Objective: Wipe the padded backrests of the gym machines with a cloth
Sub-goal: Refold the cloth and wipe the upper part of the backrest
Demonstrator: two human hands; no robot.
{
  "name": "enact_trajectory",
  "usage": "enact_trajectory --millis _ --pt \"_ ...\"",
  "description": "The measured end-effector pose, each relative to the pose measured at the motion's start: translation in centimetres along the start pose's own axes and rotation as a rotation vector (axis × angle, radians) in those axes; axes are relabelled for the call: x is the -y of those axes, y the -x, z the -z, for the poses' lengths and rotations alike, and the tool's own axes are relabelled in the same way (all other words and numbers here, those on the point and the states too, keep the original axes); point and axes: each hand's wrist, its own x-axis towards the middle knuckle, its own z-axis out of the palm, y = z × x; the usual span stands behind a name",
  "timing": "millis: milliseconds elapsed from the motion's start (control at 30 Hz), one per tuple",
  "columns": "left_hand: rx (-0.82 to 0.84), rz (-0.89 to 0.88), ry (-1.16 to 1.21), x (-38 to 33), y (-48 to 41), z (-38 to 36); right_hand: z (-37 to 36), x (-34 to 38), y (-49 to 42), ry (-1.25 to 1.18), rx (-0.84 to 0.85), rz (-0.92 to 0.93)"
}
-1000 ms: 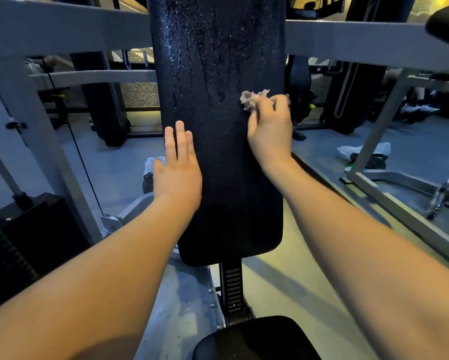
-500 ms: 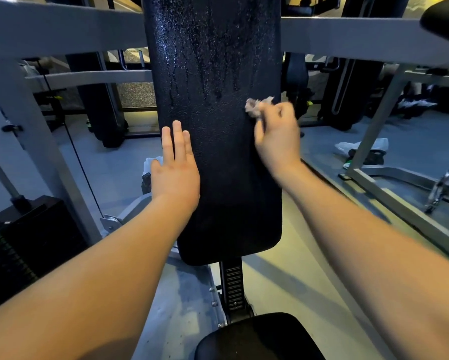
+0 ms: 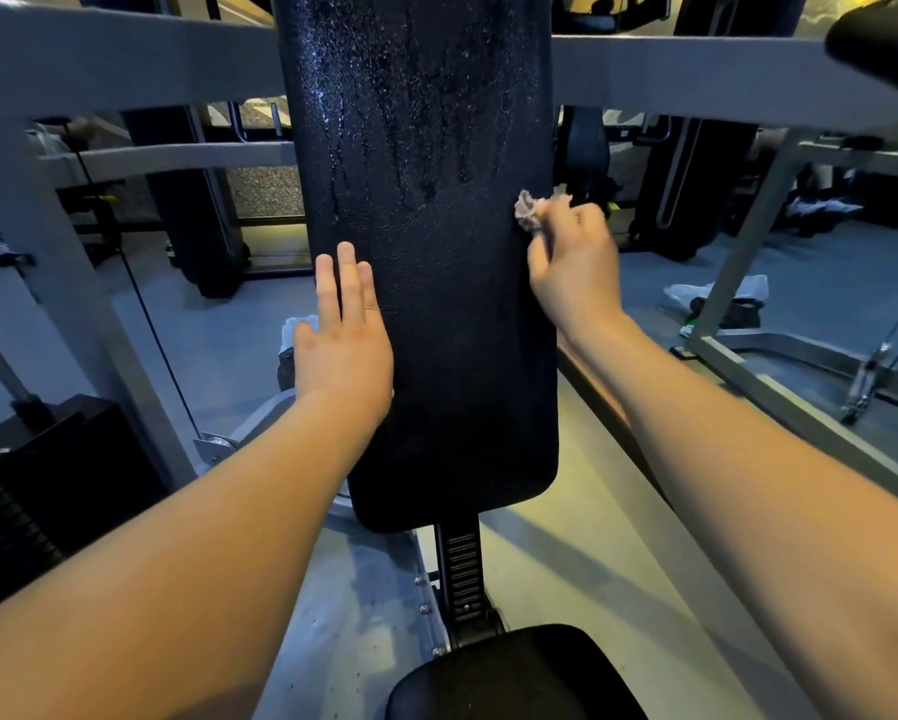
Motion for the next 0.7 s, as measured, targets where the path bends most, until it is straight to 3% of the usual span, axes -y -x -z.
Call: enact_trajectory --millis 167,233,367,500,600,700 --pt "0.010 0.004 0.019 0.0 -0.1 0.1 0.0 -0.2 6.1 0.040 0.162 0.245" --pt "0.015 0.002 0.016 0.0 -0.1 0.1 0.7 -0.2 4.3 0.046 0.136 0.255" --pt "0.016 -0.007 0.017 0.2 0.0 0.1 1.2 1.7 -3.1 -0.040 -0.082 -0.018" --pt "0.021 -0.018 0.045 0.5 0.0 0.1 -0.9 5.9 -4.2 -0.053 -0.118 -0.239" --pt "0.012 -0.017 0.052 0.5 0.0 0.0 -2.4 9.5 -0.5 -0.069 -0.016 0.075" --pt "0.012 -0.030 0.058 0.8 0.1 0.0 -1.6 7.1 -1.4 0.073 0.006 0.332"
